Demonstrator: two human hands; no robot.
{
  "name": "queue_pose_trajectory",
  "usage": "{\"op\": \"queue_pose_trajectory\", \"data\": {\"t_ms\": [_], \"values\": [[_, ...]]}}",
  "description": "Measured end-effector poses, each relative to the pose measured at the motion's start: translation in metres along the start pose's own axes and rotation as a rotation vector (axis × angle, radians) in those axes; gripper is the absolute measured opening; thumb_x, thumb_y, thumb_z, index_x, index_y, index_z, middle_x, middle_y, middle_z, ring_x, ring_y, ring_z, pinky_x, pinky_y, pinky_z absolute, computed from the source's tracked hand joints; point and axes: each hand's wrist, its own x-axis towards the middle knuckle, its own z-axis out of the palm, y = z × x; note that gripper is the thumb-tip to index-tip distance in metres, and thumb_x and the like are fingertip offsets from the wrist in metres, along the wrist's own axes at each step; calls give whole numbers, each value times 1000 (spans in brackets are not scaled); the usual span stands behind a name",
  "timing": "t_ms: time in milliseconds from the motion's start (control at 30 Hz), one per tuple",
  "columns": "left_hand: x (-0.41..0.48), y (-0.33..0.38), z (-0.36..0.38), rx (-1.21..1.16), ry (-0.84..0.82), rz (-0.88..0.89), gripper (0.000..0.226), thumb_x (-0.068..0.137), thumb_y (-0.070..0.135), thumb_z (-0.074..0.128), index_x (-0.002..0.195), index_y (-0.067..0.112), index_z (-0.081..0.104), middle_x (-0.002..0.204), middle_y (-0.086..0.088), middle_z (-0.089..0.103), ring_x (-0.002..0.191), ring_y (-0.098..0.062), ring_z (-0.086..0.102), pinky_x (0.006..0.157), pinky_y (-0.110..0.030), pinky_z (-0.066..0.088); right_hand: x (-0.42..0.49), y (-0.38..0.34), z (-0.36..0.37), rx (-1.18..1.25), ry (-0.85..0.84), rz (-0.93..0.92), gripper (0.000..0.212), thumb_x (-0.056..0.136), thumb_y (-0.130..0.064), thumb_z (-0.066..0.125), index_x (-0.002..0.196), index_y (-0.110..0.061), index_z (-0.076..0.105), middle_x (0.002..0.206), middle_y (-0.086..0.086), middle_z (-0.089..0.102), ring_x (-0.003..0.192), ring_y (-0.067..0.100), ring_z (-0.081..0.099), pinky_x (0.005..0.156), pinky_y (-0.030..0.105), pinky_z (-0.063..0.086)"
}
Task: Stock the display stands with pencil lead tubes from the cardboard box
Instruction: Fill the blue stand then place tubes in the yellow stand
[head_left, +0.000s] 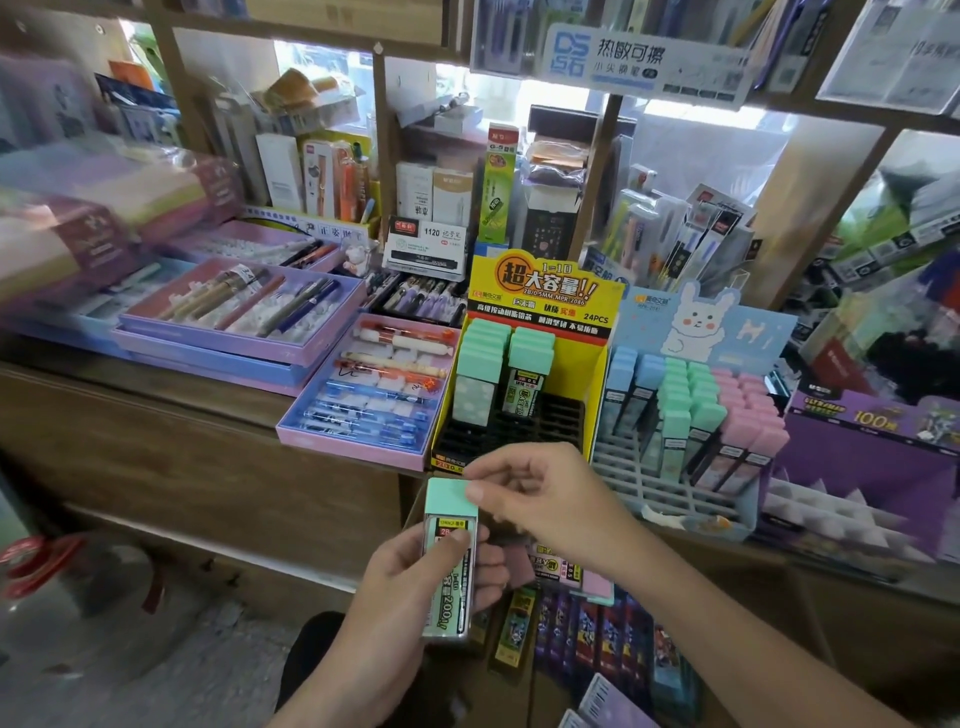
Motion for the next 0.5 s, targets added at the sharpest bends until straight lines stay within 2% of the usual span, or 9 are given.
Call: {"op": "queue_pose_trajectory", "data": {"t_ms": [67, 200, 300, 433, 500], "values": [[0, -1, 1, 40, -3, 6, 25, 85, 28, 73, 103, 12, 80, 107, -25, 76, 97, -35, 77, 74, -34, 63, -2, 2, 1, 23, -2, 14, 15, 90, -21, 79, 105, -23, 79, 94, -1, 77, 91, 18, 73, 81, 33, 62], [1, -4, -1, 171, -60, 18, 23, 91, 33, 70, 107, 21, 80, 109, -16, 78, 103, -30, 76, 80, -33, 62, -5, 4, -7, 108, 7, 48, 14, 86, -18, 82, 98, -24, 80, 93, 1, 77, 90, 21, 73, 73, 25, 61], [5, -9, -6, 362, -75, 18, 17, 94, 37, 71, 109, 32, 77, 111, -6, 78, 105, -22, 75, 90, -39, 62, -6, 3, -20, 147, 38, 44, 12, 86, -17, 82, 97, -22, 80, 92, 3, 77, 79, 17, 72, 66, 23, 58], [7, -17, -7, 559, -111, -31, 12, 85, 32, 73, 96, 36, 77, 101, 1, 79, 97, -16, 75, 91, -39, 61, -4, 1, -41, 206, 116, 31, 12, 88, -13, 80, 97, -20, 80, 87, 5, 77, 69, 10, 68, 58, 20, 53], [8, -19, -10, 694, -137, -54, 10, 81, 39, 73, 91, 39, 75, 93, 9, 77, 92, -8, 73, 93, -35, 58, -1, -1, -52, 217, 156, 17, 13, 89, -10, 79, 99, -19, 80, 84, 4, 77, 66, 11, 67, 58, 20, 53]]}}
